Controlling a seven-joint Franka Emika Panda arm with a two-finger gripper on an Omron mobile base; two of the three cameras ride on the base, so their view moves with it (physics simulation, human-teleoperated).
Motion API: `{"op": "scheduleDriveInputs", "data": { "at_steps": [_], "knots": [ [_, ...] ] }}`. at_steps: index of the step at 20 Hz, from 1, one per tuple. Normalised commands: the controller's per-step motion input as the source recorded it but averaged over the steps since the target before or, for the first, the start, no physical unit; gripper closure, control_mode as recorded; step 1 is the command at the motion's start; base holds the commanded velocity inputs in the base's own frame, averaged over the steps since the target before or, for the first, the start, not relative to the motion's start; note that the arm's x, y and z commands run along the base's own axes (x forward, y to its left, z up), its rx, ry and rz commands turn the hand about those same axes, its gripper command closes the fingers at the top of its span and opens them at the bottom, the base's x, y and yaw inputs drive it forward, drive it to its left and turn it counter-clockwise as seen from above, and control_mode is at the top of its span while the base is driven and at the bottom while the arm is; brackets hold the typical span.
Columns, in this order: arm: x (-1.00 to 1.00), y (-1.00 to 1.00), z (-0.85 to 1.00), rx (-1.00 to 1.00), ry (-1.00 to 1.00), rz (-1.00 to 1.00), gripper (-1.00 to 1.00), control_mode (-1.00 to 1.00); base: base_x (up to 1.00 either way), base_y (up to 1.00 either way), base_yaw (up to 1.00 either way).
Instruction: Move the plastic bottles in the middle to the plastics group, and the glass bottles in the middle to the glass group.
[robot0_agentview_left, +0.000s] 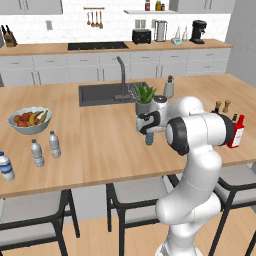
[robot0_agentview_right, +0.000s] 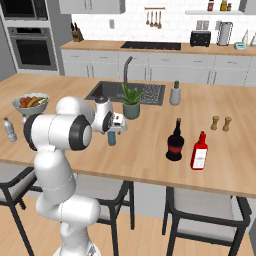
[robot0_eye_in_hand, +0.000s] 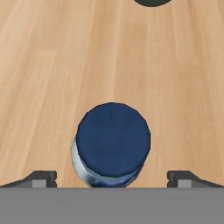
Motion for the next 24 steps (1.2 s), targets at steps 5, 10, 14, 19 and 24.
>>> {"op": "scheduleDriveInputs", "data": {
  "at_steps": [5, 10, 14, 19, 24],
  "knots": [
    [0.00, 0.00, 0.00, 0.00, -0.12, 0.00, -1.00, -1.00, 0.00, 0.00, 0.00],
    [0.00, 0.00, 0.00, 0.00, -0.05, 0.00, -1.00, -1.00, 0.00, 0.00, 0.00],
    [0.05, 0.06, 0.00, 0.00, 0.00, 0.00, -1.00, -1.00, 0.00, 0.00, 0.00],
    [0.05, 0.05, 0.04, 0.00, 0.00, 0.00, -1.00, -1.00, 0.00, 0.00, 0.00],
    [0.08, 0.00, 0.10, 0.00, -0.01, 0.00, -1.00, -1.00, 0.00, 0.00, 0.00]
  ]
}}
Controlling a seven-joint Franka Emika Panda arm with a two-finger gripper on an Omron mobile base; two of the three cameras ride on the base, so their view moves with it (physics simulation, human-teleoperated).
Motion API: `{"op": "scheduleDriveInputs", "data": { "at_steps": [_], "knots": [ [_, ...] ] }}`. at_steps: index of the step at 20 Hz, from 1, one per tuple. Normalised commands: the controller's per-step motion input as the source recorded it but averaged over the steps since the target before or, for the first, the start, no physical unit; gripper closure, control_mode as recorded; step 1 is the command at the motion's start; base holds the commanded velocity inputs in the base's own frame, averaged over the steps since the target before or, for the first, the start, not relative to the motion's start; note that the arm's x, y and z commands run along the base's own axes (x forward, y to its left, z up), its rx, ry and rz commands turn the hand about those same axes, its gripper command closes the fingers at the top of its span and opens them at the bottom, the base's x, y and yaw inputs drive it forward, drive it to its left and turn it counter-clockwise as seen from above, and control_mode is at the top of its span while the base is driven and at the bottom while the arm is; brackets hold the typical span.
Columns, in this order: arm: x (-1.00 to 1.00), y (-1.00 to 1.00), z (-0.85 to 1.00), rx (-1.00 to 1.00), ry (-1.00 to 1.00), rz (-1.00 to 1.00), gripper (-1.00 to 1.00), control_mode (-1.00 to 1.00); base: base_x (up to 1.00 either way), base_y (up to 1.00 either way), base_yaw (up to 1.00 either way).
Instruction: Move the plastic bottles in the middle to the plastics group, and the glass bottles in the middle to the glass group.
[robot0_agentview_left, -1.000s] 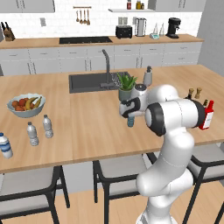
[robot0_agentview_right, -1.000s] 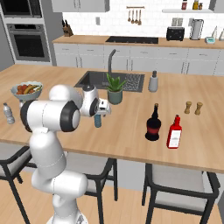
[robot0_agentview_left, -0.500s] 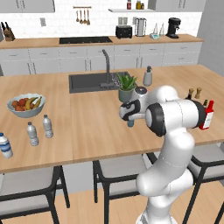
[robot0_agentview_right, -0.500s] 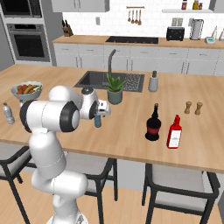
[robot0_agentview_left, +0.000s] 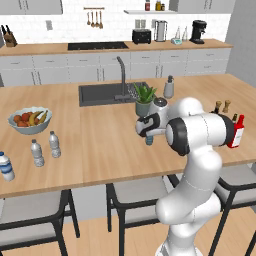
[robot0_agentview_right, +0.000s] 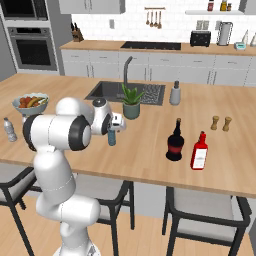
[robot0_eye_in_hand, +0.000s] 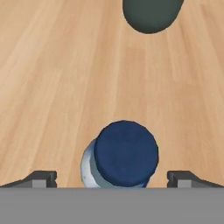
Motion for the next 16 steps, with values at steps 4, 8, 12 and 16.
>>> {"op": "scheduleDriveInputs", "data": {
  "at_steps": [4, 8, 12, 16],
  "knots": [
    [0.06, -0.01, 0.04, 0.00, 0.00, 0.00, -1.00, -1.00, 0.00, 0.00, 0.00],
    [0.00, 0.00, -0.01, 0.00, 0.00, 0.00, 1.00, -1.00, 0.00, 0.00, 0.00],
    [0.00, 0.00, 0.00, 0.00, 0.00, 0.00, 1.00, -1.00, 0.00, 0.00, 0.00],
    [0.00, 0.00, 0.04, 0.01, -0.03, 0.00, 1.00, -1.00, 0.00, 0.00, 0.00]
  ]
}}
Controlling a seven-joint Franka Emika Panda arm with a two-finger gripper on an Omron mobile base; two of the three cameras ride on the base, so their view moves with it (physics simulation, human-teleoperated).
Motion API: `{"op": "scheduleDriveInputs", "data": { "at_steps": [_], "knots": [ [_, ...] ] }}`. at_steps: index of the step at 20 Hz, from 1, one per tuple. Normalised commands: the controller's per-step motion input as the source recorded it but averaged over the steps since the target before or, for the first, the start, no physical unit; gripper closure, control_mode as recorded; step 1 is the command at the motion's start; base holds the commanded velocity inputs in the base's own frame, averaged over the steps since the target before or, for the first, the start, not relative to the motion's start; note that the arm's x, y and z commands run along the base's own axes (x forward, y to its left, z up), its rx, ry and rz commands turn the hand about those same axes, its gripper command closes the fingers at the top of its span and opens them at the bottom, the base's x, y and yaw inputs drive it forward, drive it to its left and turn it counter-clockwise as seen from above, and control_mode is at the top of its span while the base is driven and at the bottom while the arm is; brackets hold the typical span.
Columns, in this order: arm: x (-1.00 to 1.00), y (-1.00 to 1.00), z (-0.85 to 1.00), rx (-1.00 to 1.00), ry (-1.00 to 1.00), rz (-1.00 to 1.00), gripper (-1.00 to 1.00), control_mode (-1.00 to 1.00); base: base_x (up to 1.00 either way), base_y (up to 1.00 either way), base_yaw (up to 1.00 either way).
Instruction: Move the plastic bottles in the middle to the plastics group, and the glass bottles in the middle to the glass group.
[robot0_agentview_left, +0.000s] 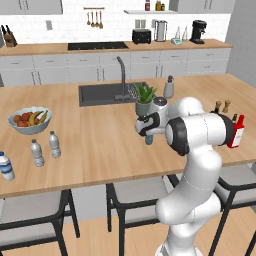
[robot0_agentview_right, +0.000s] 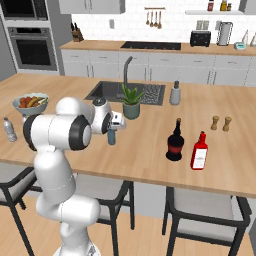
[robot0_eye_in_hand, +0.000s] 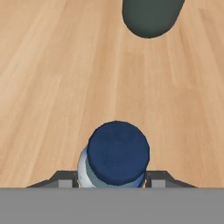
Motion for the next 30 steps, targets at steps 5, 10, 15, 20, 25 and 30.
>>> {"op": "scheduleDriveInputs", "data": {
  "at_steps": [5, 10, 15, 20, 25, 30],
  "knots": [
    [0.00, 0.02, 0.75, 0.06, -0.05, 0.00, 1.00, -1.00, 0.00, 0.00, 0.00],
    [-0.07, 0.17, 0.84, 0.03, 0.00, 0.04, 1.00, -1.00, 0.00, 0.00, 0.00],
    [-0.61, 0.48, 0.20, 0.00, 0.11, 0.18, 1.00, -1.00, 0.00, 0.00, 0.00],
    [-0.80, 0.82, 0.00, -0.01, 0.01, 0.26, 1.00, -1.00, 0.00, 0.00, 0.00],
    [-0.62, 1.00, 0.00, -0.05, 0.00, 0.22, 1.00, -1.00, 0.00, 0.00, 0.00],
    [-0.18, 1.00, 0.00, -0.14, 0.04, 0.16, 1.00, -1.00, 0.00, 0.00, 0.00]
  ]
}}
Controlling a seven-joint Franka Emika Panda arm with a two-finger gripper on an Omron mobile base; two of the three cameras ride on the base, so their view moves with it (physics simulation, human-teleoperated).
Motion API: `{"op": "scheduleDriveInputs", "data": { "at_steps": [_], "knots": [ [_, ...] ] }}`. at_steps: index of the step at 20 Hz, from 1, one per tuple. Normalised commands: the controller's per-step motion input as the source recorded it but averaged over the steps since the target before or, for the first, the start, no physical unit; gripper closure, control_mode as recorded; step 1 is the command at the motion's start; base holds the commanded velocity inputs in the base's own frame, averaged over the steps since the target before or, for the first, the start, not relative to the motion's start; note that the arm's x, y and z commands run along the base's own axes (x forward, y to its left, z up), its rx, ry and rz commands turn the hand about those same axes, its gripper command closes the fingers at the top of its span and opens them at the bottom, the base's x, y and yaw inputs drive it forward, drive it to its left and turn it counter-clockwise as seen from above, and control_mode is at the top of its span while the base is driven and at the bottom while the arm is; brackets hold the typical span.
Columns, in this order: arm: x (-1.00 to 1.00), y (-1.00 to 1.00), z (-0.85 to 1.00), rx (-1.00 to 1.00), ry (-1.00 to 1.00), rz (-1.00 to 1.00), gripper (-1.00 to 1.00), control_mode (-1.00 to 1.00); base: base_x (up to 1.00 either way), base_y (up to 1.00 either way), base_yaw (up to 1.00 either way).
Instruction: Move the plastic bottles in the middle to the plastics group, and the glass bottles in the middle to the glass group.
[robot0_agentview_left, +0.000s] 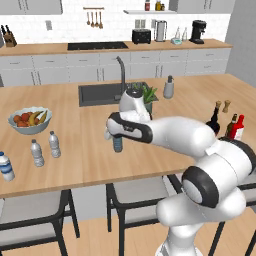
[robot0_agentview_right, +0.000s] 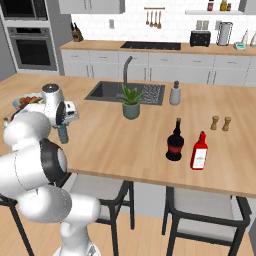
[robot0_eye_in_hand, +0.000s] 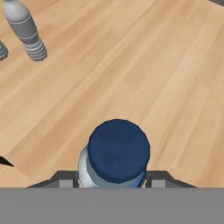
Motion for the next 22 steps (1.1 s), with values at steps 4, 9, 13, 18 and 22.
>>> {"op": "scheduleDriveInputs", "data": {
  "at_steps": [4, 9, 13, 18, 22],
  "knots": [
    [0.00, 1.00, 0.00, -0.08, 0.05, 0.09, 1.00, -1.00, 0.00, 0.00, 0.00],
    [0.10, 0.85, 0.00, -0.03, 0.06, 0.11, 1.00, -1.00, 0.00, 0.00, 0.00],
    [0.01, 0.42, 0.00, 0.01, 0.02, 0.12, 1.00, -1.00, 0.00, 0.00, 0.00],
    [0.21, 0.24, 0.00, 0.00, 0.00, 0.07, 1.00, -1.00, 0.00, 0.00, 0.00],
    [0.12, 0.01, -0.19, 0.06, 0.02, 0.11, 1.00, -1.00, 0.00, 0.00, 0.00]
  ]
}}
